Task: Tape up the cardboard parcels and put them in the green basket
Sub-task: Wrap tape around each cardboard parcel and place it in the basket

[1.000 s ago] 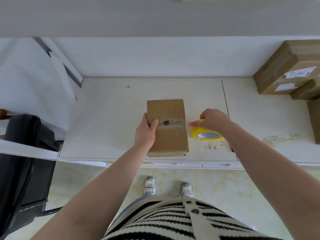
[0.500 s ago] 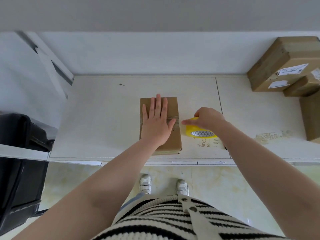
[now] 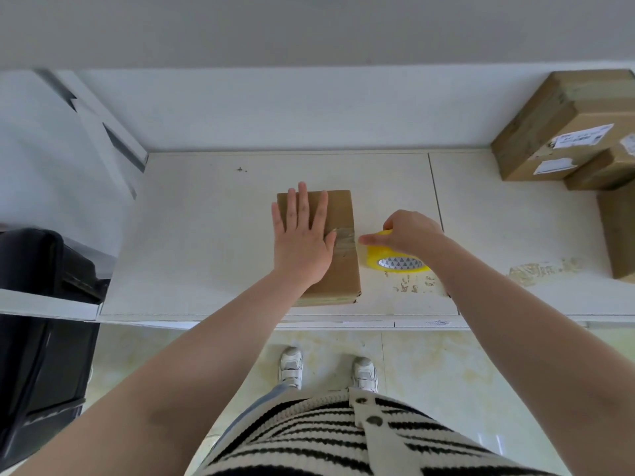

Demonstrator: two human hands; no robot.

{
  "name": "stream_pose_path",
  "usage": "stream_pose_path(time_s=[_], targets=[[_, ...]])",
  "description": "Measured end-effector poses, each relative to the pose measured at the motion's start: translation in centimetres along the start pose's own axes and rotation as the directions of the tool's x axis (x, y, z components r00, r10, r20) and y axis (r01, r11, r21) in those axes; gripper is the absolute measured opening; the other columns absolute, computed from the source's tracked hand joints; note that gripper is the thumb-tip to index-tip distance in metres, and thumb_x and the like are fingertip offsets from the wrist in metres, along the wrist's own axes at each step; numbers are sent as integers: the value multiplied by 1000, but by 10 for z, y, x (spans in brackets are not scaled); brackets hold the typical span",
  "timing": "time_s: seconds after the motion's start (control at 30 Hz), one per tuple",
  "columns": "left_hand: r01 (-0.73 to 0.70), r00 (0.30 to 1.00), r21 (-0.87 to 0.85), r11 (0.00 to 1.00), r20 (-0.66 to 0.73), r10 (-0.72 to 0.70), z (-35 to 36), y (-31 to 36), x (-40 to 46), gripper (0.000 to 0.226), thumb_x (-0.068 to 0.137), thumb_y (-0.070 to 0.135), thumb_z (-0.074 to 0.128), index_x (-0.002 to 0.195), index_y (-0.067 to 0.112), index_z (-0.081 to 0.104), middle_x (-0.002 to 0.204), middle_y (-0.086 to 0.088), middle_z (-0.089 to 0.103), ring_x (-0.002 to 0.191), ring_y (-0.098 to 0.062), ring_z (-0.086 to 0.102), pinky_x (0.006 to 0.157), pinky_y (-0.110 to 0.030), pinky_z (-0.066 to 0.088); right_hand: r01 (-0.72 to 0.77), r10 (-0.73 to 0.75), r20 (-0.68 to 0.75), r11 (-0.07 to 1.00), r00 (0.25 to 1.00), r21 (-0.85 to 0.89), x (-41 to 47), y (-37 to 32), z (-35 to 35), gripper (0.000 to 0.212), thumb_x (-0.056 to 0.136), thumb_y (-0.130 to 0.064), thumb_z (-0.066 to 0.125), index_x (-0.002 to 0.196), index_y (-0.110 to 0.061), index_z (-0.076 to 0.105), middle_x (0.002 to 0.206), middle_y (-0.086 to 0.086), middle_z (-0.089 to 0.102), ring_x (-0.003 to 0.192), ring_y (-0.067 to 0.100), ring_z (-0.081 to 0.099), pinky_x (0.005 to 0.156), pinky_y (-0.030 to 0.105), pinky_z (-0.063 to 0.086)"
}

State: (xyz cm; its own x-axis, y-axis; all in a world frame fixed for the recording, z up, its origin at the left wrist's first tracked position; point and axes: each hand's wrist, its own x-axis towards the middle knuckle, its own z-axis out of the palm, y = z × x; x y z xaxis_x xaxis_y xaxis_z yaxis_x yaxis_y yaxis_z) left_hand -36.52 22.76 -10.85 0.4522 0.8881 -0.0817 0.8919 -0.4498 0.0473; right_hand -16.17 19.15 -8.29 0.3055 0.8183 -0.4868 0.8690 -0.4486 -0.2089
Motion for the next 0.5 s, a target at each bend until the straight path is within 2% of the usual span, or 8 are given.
stream_pose_path(time_s=[0.13,0.27,0.37,0.5], targets=[[19,999,-105,994,46,-14,2,16,0,71,99,58,13,155,27,-18,162,-11,-26,150,-30,-20,119,-55,-11,0,0,-11,1000,1000,6,-1,0,0,65,66,-88,54,60,-24,45,58,-4,53,59,14,52,54,27,34],[7,999,-80,997,49,-3,5,17,-2,74,97,65,15,155,29,-15,162,-9,-25,150,-30,-19,119,-56,-10,-1,3,-50,999,999,46,-1,6,-2,61,66,-84,58,61,-25,45,60,-6,52,59,11,50,52,26,31],[4,998,-66,998,64,0,3,16,-2,75,96,66,12,155,29,-17,162,-9,-27,150,-30,-20,119,-57,-9,-15,19,-72,999,997,52,0,7,1,59,66,-84,59,71,-25,53,66,-6,57,63,10,52,56,26,35],[-7,997,-66,998,76,12,1,14,-3,75,97,66,12,155,29,-18,161,-9,-29,150,-30,-21,119,-57,-9,-3,6,-90,999,996,32,-1,8,3,62,66,-84,58,64,-23,53,62,-5,57,61,10,53,51,25,32]])
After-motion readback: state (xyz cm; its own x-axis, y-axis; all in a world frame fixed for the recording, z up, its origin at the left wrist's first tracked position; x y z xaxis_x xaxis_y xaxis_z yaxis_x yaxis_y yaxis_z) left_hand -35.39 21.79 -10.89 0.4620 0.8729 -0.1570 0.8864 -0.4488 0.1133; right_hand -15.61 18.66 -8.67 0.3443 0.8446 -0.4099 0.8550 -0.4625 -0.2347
